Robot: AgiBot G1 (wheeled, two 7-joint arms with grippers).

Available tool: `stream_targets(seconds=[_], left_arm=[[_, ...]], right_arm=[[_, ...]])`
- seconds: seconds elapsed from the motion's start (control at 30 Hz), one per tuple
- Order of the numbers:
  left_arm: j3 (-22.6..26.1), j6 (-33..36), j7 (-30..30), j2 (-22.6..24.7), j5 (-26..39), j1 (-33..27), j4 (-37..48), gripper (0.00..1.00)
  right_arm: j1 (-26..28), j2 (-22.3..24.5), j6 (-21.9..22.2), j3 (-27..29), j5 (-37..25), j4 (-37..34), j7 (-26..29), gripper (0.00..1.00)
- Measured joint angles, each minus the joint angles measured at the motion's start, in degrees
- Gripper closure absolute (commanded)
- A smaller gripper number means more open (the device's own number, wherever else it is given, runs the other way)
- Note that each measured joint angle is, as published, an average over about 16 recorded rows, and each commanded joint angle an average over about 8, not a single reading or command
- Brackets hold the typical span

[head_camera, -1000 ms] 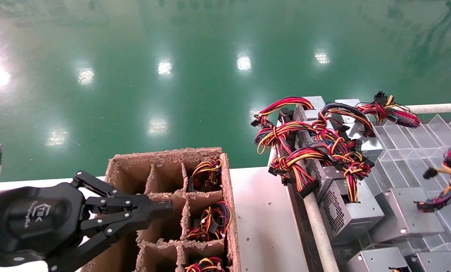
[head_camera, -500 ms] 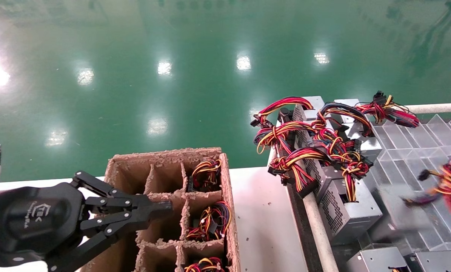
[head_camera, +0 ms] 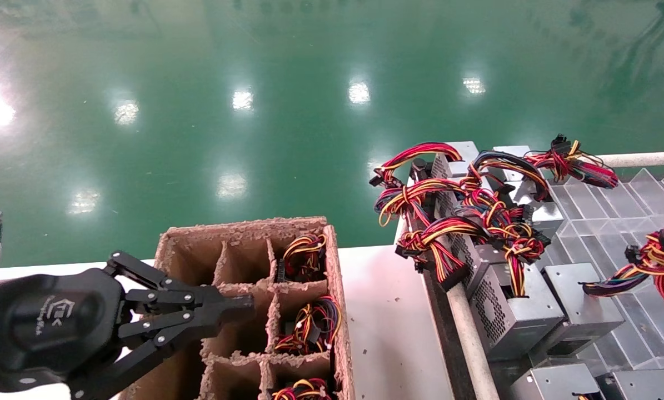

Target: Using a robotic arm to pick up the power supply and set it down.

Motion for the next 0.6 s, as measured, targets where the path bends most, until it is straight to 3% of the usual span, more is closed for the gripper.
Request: stream_targets(seconds=[0.3,0.6], left_arm=[[0.0,0.0,0.0,0.0,0.0,0.0,0.0,1.00],[0.0,0.0,0.0,0.0,0.0,0.0,0.0,1.00]], right_arm=[[-2.9,-2.2,0.3,3.2,1.6,2.0,1.4,0.00],[-14.9,-5.3,1.1,14.7,1.8,4.8,2.1,0.00]])
